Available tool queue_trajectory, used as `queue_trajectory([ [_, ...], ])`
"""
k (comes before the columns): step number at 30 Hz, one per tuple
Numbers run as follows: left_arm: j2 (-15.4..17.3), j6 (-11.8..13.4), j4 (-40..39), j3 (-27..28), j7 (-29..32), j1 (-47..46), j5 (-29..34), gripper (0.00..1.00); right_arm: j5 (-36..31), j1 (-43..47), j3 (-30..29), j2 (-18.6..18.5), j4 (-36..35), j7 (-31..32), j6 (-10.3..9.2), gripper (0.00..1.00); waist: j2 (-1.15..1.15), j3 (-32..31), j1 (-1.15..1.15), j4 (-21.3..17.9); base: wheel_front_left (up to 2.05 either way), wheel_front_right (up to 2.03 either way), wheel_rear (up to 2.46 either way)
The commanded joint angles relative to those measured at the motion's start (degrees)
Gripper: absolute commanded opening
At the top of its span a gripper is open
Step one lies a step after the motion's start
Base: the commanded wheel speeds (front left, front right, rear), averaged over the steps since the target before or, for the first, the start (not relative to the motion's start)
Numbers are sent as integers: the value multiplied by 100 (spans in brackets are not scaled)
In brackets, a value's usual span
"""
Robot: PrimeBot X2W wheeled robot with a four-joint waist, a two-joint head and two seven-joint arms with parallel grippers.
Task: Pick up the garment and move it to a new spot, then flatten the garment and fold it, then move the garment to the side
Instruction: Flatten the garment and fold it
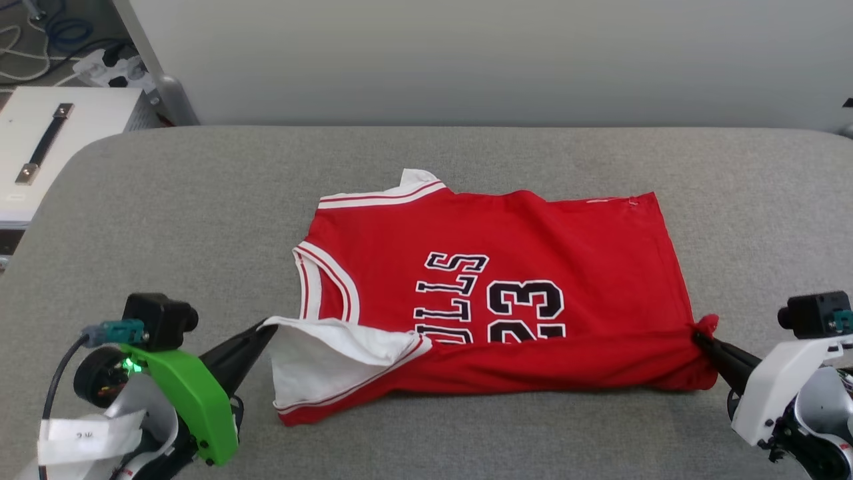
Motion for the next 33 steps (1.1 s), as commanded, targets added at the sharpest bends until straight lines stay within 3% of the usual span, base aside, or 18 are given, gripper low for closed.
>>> queue_trajectory([
  [1,-54,-31,128,-21,49,-256,55,0,-75,-180,-30,82,27,82,-5,0,0,366,0,-85,0,0,0],
  [17,-527,-83,1940,-1061,73,-1819,220,0,-779,-1296,212,504,868,539,-5,0,0,1059,0,-122,0,0,0],
  [18,-560,-83,2020,-1112,60,-1851,190,8,-794,-1312,228,516,910,528,-5,0,0,1063,0,-118,0,0,0],
  [19,-598,-83,2133,-1167,37,-1889,168,40,-809,-1328,241,532,970,512,-5,0,0,1062,0,-112,0,0,0],
  [20,-621,-83,2223,-1214,-8,-1923,189,87,-830,-1342,246,543,1015,486,-5,0,0,1056,0,-108,0,0,0],
  [21,-662,-83,2357,-1254,-74,-1953,212,100,-878,-1361,247,557,1066,424,-5,76,0,1041,0,-105,0,0,0],
  [22,-707,-84,2465,-1277,-133,-1969,215,100,-899,-1368,246,579,1116,386,-5,100,0,1020,0,-103,0,0,0],
  [33,-1199,-14,3302,-1058,-1005,-1843,-34,100,-977,-1222,254,633,1189,79,-5,100,0,421,0,-89,0,0,0],
])
